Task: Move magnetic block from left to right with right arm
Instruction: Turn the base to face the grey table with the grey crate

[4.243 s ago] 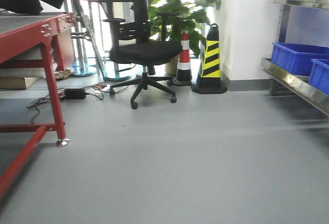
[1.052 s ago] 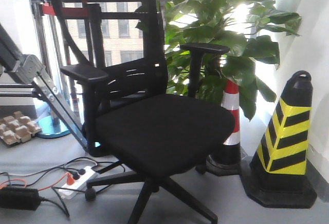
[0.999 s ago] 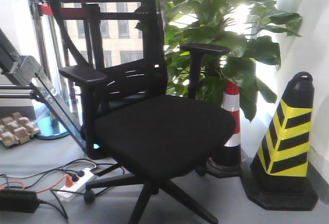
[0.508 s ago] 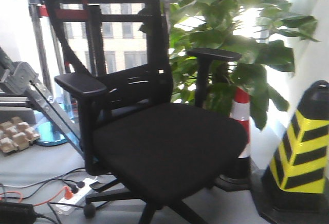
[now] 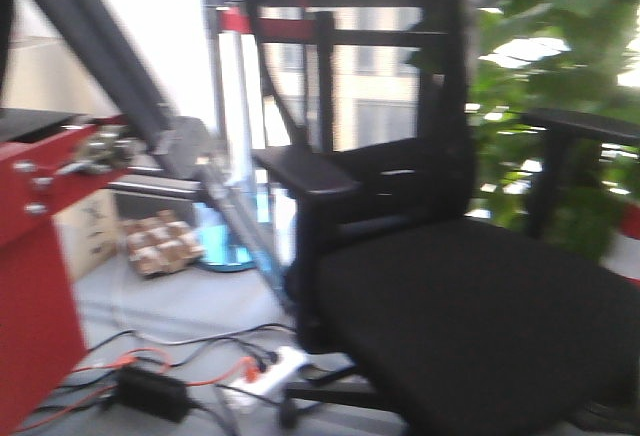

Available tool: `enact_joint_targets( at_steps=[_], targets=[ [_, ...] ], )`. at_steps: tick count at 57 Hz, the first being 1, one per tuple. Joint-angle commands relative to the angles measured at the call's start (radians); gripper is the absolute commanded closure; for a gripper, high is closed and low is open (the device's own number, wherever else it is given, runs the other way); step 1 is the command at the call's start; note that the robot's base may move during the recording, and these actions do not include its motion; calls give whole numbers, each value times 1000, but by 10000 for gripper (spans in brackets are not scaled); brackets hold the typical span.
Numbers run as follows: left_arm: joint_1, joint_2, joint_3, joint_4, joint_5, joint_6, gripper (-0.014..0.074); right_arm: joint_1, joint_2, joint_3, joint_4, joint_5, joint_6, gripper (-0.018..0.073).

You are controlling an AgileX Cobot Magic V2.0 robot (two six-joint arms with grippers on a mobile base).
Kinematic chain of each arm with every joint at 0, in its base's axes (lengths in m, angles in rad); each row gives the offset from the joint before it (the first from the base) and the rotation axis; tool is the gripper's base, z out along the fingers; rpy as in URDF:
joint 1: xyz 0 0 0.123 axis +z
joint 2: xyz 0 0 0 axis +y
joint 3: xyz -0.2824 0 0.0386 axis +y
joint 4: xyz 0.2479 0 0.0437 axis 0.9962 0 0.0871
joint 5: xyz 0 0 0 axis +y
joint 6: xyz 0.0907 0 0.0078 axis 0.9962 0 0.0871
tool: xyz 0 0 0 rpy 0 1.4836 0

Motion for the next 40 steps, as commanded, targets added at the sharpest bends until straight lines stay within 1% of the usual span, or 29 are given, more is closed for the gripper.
enact_joint_targets(
  at_steps=[1, 40],
  targets=[
    [-5, -11, 8, -3, -83, -7, 722, -5, 12, -29, -11, -83, -9, 313],
    [-5, -11, 8, -3, -83, -7, 722, -5, 12, -29, -11, -83, -9, 313]
  ],
)
